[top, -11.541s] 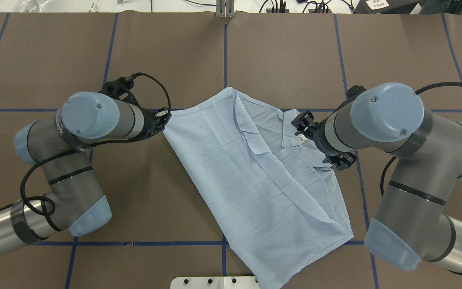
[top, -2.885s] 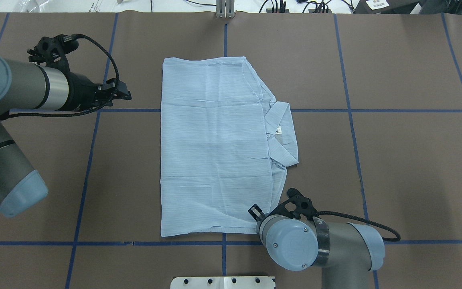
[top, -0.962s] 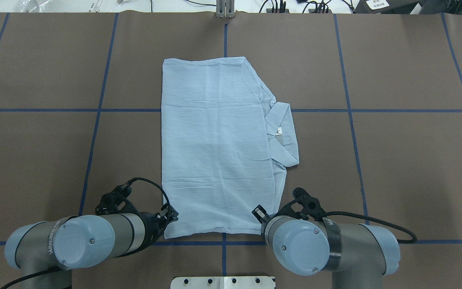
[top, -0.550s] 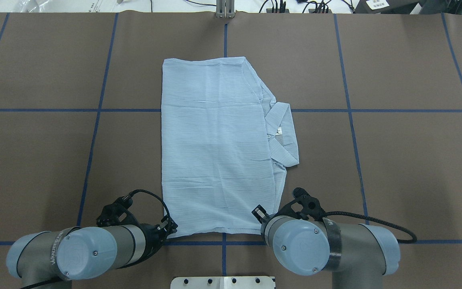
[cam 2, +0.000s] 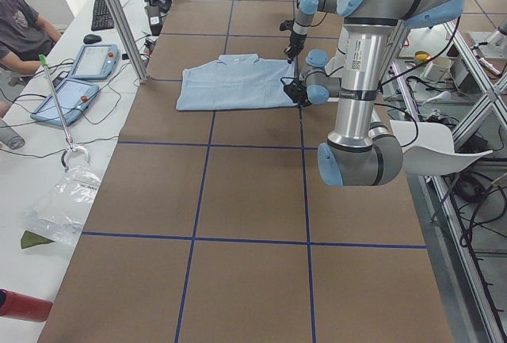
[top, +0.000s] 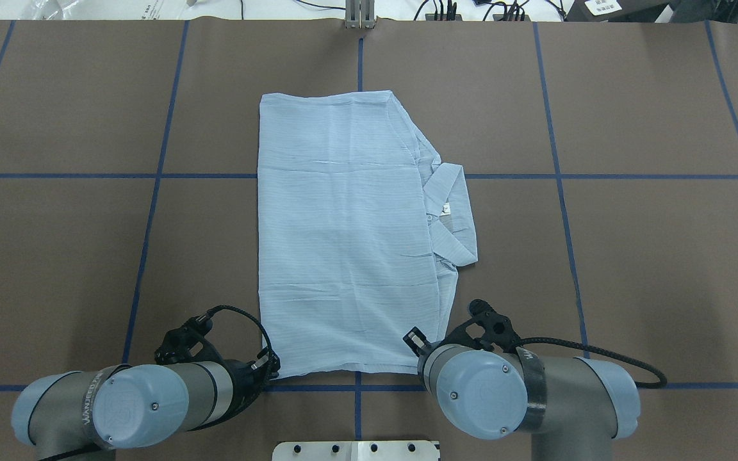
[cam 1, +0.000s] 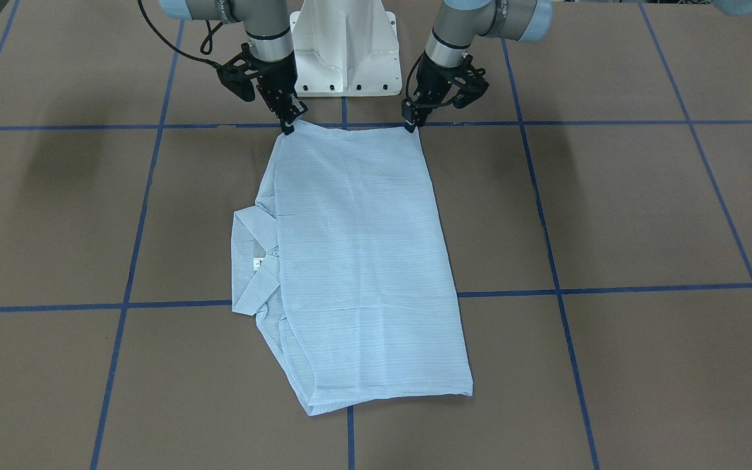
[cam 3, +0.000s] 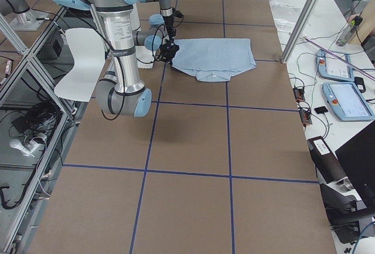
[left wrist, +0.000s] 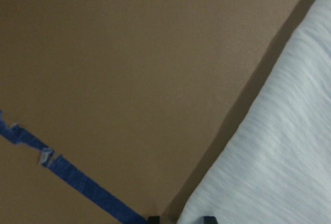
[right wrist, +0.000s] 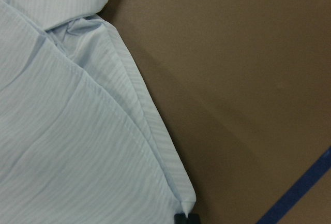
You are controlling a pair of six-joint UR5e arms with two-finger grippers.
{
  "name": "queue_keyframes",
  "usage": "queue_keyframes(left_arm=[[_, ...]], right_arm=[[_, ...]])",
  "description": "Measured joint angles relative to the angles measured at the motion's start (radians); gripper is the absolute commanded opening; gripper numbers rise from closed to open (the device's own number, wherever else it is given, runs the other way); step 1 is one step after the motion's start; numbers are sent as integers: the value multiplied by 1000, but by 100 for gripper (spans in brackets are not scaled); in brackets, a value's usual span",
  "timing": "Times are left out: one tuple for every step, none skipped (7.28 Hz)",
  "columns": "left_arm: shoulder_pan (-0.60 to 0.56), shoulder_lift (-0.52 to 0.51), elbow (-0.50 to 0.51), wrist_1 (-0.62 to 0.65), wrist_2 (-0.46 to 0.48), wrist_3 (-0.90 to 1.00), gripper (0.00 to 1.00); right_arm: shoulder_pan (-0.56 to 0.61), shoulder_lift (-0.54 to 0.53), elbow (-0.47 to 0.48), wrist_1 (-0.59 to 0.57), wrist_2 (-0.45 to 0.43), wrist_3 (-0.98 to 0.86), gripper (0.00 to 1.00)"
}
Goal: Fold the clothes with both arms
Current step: 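Move the left gripper to the other near corner beside the right gripper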
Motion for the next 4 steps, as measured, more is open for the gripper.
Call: queue_keyframes(left_arm=[[-5, 0, 0, 8, 0, 1, 38], [-8, -1, 1, 12, 1, 1, 29], [-10, -1, 0, 13, 1, 2, 10], [-10, -2, 0, 14, 1, 1, 0]], right_arm=[[0, -1, 0, 0, 0, 0, 0], [1, -2, 0, 0, -1, 1, 0], [1, -4, 0, 0, -1, 1, 0], [1, -5, 0, 0, -1, 1, 0]])
